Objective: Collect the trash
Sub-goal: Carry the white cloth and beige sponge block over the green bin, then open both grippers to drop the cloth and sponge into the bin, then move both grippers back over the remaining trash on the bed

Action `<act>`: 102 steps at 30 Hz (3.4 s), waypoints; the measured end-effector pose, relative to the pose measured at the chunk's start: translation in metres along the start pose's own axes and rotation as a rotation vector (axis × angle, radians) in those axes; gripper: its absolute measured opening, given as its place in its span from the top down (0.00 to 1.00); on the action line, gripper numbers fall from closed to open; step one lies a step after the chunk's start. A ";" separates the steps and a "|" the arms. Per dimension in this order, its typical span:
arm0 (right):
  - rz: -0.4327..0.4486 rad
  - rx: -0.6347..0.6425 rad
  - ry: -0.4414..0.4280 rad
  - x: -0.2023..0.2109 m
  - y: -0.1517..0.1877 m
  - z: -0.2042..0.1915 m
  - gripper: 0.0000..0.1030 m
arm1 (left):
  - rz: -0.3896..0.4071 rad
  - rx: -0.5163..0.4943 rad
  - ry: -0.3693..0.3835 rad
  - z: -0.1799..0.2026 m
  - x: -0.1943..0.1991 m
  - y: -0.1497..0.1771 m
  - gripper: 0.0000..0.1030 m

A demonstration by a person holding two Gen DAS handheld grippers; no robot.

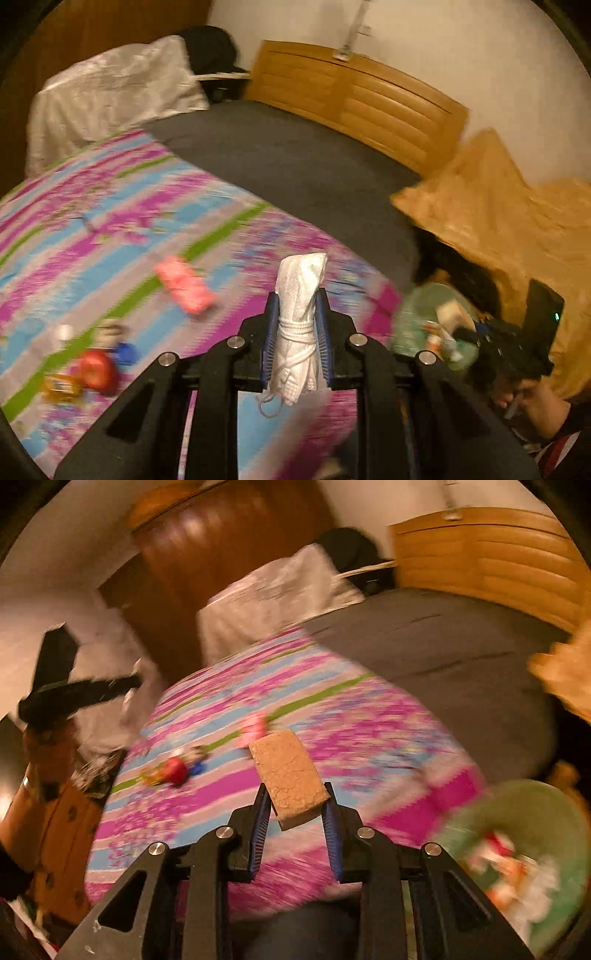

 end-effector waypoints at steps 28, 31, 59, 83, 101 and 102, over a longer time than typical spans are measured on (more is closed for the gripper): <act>-0.035 -0.064 0.543 0.153 0.054 0.186 0.72 | -0.175 -0.242 0.056 0.315 -0.166 0.063 0.82; -0.046 -0.071 0.542 0.148 0.059 0.193 0.72 | -0.168 -0.280 0.029 0.323 -0.168 0.070 0.82; -0.042 -0.022 0.478 0.120 0.040 0.195 0.69 | -0.121 -0.381 -0.033 0.336 -0.179 0.071 0.79; 0.014 0.014 0.346 0.081 0.025 0.143 0.66 | -0.139 -0.225 -0.182 0.215 -0.154 0.090 0.60; -0.235 0.490 -0.110 -0.202 0.040 -0.130 0.60 | -0.393 0.167 -0.315 -0.187 -0.067 0.078 0.54; -0.248 0.512 -0.136 -0.217 0.042 -0.146 0.60 | -0.430 0.191 -0.299 -0.210 -0.070 0.073 0.54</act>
Point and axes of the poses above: each gripper's, at about its wrist camera, not at the fingertips, and x roughly against the way its jaws point, z to its right, y to its underside, the point moved 7 cm from there along -x, roughly the way its jaws point, and after that the axes turned 8 degrees about -y, right-handed, at the moved point
